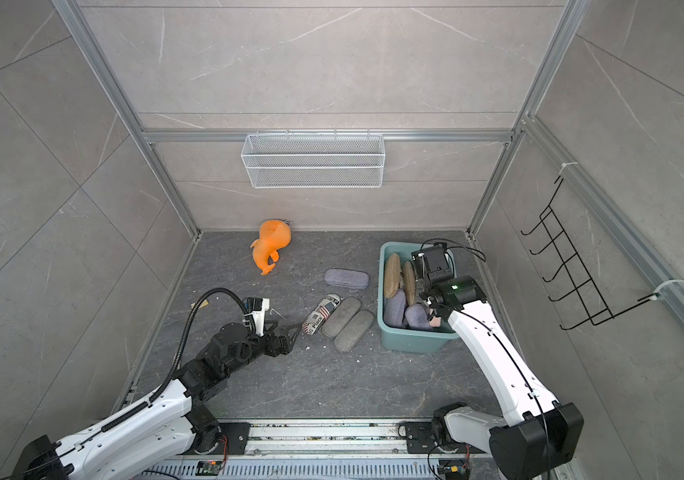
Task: Put the glasses cases into the storage boxes
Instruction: Place the glasses case in the storage box.
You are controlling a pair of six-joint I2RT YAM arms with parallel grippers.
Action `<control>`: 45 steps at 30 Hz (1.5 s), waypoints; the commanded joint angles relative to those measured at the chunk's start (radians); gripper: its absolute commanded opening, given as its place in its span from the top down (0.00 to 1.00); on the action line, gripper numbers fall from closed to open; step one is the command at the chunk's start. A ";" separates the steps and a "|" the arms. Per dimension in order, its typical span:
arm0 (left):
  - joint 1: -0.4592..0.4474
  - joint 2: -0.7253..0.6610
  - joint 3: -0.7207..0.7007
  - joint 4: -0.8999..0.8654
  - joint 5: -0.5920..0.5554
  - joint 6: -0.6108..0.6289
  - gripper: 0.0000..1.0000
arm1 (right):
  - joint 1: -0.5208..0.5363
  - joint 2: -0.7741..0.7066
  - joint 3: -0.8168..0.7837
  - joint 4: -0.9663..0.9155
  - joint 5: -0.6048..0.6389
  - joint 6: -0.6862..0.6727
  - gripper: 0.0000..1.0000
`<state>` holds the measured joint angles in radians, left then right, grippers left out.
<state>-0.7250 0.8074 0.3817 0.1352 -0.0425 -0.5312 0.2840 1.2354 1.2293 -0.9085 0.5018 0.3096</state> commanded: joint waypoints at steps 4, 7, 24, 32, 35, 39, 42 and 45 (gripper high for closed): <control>-0.004 0.053 0.052 0.017 0.015 0.013 0.03 | -0.016 0.083 -0.037 0.023 0.060 -0.010 0.71; -0.004 0.106 0.083 0.000 0.030 0.021 0.03 | -0.016 0.086 -0.031 0.028 0.068 0.003 0.50; -0.004 0.365 0.232 -0.036 0.083 0.025 0.09 | -0.016 0.090 -0.010 0.111 -0.010 -0.003 0.75; -0.004 0.384 0.243 -0.027 0.083 0.024 0.09 | -0.017 0.102 -0.113 0.187 -0.035 0.053 0.79; -0.004 0.431 0.290 -0.077 0.051 0.050 0.09 | -0.022 0.094 -0.148 0.204 -0.026 0.069 0.78; -0.004 0.556 0.399 -0.202 0.021 0.094 0.06 | -0.023 0.046 -0.117 0.172 -0.065 0.072 0.63; -0.004 0.703 0.516 -0.297 -0.001 0.135 0.05 | -0.019 0.015 -0.043 0.124 -0.140 0.059 0.43; -0.004 0.833 0.610 -0.357 -0.057 0.156 0.05 | -0.007 -0.019 0.025 0.088 -0.225 0.053 0.35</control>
<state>-0.7250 1.5723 0.9318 -0.1131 -0.0380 -0.4332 0.2691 1.2640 1.1889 -0.7307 0.3702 0.3588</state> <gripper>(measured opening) 0.949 0.642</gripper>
